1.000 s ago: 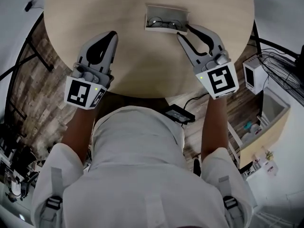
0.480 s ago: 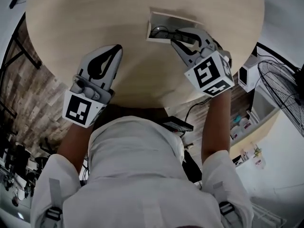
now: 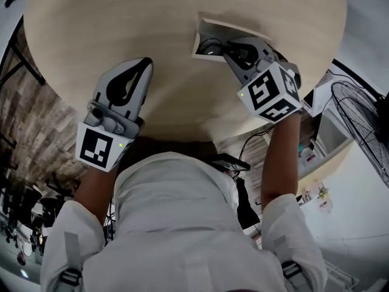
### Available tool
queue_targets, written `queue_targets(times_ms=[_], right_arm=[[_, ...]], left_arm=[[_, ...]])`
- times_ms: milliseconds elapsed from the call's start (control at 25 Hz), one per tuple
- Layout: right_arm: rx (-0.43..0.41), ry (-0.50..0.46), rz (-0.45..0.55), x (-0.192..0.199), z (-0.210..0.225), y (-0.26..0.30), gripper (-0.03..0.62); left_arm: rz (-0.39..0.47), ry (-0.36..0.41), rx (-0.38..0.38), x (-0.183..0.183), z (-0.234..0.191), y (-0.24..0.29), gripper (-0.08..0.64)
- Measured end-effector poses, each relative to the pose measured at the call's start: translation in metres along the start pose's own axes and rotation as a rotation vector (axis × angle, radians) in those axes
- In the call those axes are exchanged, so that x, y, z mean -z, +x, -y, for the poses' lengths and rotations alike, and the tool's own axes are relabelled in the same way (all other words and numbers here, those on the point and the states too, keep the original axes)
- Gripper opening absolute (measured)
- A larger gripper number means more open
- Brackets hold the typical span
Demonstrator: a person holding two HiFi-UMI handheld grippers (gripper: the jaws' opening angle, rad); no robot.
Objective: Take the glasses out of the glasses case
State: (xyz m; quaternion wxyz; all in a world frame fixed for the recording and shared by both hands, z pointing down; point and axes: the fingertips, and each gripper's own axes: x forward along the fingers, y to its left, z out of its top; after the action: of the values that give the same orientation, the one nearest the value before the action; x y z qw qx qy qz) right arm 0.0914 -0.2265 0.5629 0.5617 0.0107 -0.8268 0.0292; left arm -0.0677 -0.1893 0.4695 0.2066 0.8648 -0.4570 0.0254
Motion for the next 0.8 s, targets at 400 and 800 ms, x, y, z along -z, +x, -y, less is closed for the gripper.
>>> queue_targets(times_ms=[400,800], right_arm=[[-0.188,-0.031,-0.174,0.004,-0.006,0.015,0.06],[-0.186,-0.077,-0.184,0.004,-0.011,0.017,0.038]], left_arm=[[0.002,-0.027,0.0,0.009,-0.006,0.001,0.013],[0.021,-0.024,-0.009,0.004,-0.006,-0.006,0.014]])
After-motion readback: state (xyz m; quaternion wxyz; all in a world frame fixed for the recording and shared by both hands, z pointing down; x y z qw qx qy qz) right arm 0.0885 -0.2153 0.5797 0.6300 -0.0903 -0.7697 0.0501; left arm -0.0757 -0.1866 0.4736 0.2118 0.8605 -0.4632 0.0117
